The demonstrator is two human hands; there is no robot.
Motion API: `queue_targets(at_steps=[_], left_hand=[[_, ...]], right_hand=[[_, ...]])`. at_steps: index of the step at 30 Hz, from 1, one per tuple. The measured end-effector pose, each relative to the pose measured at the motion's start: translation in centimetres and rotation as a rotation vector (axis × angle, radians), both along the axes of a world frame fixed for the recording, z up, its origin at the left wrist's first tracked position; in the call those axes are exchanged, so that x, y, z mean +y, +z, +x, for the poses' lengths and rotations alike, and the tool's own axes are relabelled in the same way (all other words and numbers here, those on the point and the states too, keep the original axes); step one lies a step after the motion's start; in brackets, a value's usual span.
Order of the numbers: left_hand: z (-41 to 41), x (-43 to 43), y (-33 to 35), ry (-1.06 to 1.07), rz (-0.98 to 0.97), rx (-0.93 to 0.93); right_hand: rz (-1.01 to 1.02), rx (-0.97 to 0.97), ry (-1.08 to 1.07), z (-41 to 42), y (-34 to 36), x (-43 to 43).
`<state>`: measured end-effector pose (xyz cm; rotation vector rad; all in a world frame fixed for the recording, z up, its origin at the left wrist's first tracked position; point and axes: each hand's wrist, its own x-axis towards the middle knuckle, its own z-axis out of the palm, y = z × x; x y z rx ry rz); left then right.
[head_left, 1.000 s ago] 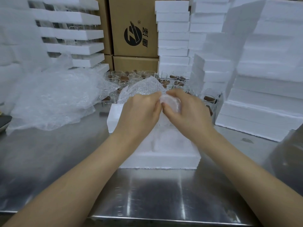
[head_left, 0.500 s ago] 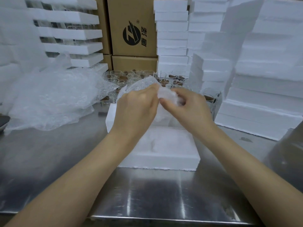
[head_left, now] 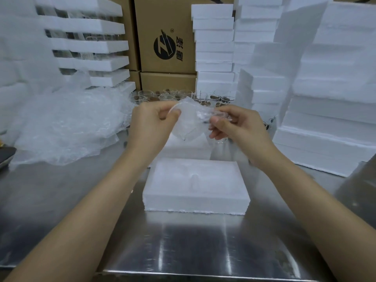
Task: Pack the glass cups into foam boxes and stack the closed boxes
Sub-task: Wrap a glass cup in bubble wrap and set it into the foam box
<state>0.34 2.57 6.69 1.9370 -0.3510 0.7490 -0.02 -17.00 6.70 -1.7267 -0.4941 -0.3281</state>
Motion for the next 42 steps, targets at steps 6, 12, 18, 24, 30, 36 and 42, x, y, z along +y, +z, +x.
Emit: queue_targets(at_steps=[6,12,18,24,30,36,42], left_hand=[[-0.5,-0.8,0.6,-0.121,0.177,-0.096],[-0.4,-0.9,-0.3,-0.208,0.335,-0.084],[0.2,-0.1,-0.6,-0.247,0.194,0.088],[0.6,-0.2,-1.2,-0.33,0.256,0.151],[0.5,0.2,-0.4,-0.329,-0.1,-0.099],[-0.3,-1.0,-0.8,-0.315,-0.043,-0.152],[0.0,-0.7,-0.7,-0.297,-0.142,-0.151]], right_hand=[[0.432,0.421,0.044,0.2,0.8,-0.6],[0.383,0.553,0.143,0.0,0.3,-0.1],[0.319,0.557,0.168,-0.2,-0.1,0.6],[0.279,0.53,0.161,-0.3,0.0,0.6],[0.504,0.597,0.165,-0.1,0.5,0.4],[0.559,0.641,0.247,-0.2,0.2,0.9],[0.524,0.654,0.272,0.0,0.1,0.6]])
